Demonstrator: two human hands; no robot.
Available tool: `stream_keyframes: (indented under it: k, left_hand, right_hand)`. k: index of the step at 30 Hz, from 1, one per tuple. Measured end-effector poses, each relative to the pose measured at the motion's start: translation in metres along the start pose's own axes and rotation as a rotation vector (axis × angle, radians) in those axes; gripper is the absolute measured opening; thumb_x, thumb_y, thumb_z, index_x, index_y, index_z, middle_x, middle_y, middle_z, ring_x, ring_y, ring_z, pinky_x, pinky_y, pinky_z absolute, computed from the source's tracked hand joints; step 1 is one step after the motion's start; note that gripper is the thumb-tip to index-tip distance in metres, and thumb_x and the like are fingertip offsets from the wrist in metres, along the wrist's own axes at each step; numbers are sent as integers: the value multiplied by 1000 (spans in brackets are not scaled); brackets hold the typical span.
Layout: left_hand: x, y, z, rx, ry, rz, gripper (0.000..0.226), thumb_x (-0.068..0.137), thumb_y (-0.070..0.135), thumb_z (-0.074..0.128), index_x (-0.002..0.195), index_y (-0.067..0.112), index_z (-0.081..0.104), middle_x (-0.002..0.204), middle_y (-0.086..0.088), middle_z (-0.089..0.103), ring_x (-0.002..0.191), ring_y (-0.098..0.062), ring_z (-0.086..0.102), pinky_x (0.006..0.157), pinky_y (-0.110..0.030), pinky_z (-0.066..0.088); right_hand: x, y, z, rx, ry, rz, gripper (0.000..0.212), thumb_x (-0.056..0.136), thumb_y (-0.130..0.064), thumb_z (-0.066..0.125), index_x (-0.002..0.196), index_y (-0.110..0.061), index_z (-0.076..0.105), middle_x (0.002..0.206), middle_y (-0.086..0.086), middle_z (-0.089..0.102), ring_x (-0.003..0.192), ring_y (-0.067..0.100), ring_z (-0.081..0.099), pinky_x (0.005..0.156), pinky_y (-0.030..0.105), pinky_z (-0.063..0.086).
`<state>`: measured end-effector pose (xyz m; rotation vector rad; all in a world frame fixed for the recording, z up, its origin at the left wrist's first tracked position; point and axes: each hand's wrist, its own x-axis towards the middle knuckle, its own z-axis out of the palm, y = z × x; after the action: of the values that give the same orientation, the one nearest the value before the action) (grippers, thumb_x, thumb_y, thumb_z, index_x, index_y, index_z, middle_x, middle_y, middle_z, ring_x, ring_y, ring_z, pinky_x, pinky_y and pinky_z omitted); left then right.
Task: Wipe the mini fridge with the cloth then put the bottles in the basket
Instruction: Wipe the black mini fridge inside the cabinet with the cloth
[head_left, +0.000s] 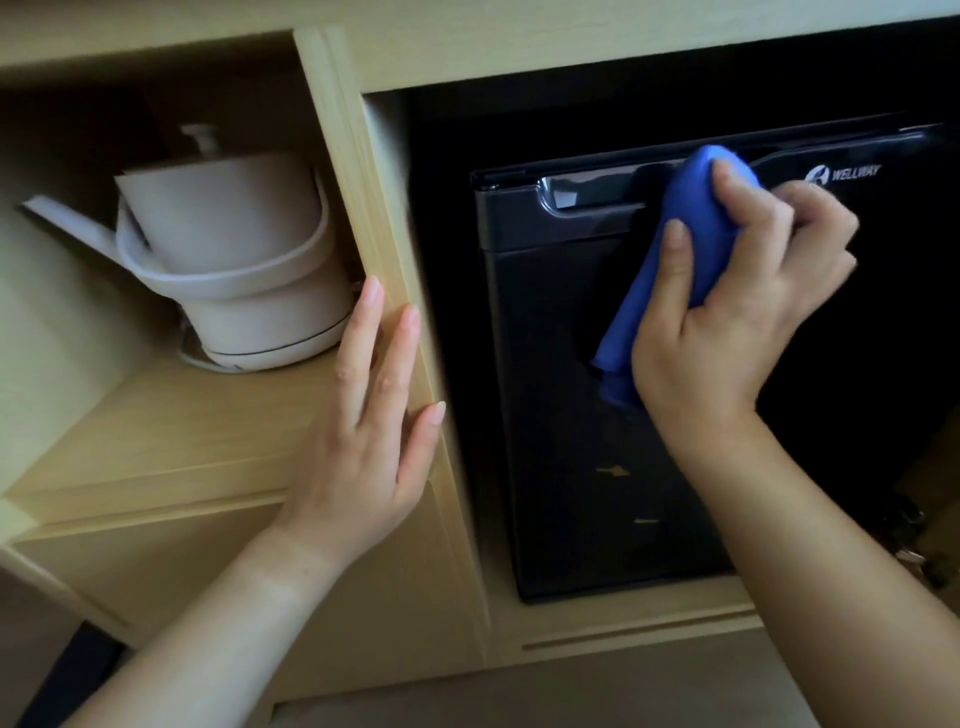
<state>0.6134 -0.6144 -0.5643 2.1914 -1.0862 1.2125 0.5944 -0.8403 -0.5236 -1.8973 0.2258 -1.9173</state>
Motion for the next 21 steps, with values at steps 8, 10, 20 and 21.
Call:
stream_keyframes:
  k: [8,10,20,21]
  left_hand:
    - [1,0,-7,20,-21,-83,67,95,30,45,147,5,11,152,-15,9,146,-8,2,115,-15,11]
    - [-1,-1,-5,13,-50,-89,69,96,33,42,149,12,4,155,-11,8,145,-3,2,112,-8,11]
    - [-2,-5,-6,24,-73,-64,67,98,40,35,149,18,-1,157,-8,6,142,-4,13,93,-20,31]
    - [-2,-5,-6,27,-73,-65,66,98,42,33,149,19,-2,157,-7,6,143,1,8,93,-20,31]
  right_hand:
    - [-47,17,-2,13,-235,-283,25,94,-29,54,118,-22,50,121,9,37,102,31,38,95,25,27]
    - [-39,20,-5,-2,-206,-240,26,94,-28,54,119,-20,49,120,15,42,101,34,40,97,20,21]
    - [-33,-36,25,87,-81,-237,25,94,-27,55,118,-21,49,119,8,37,103,26,37,98,15,19]
    - [-38,-32,24,78,-122,-280,25,94,-27,55,117,-21,49,119,7,36,103,26,36,98,17,19]
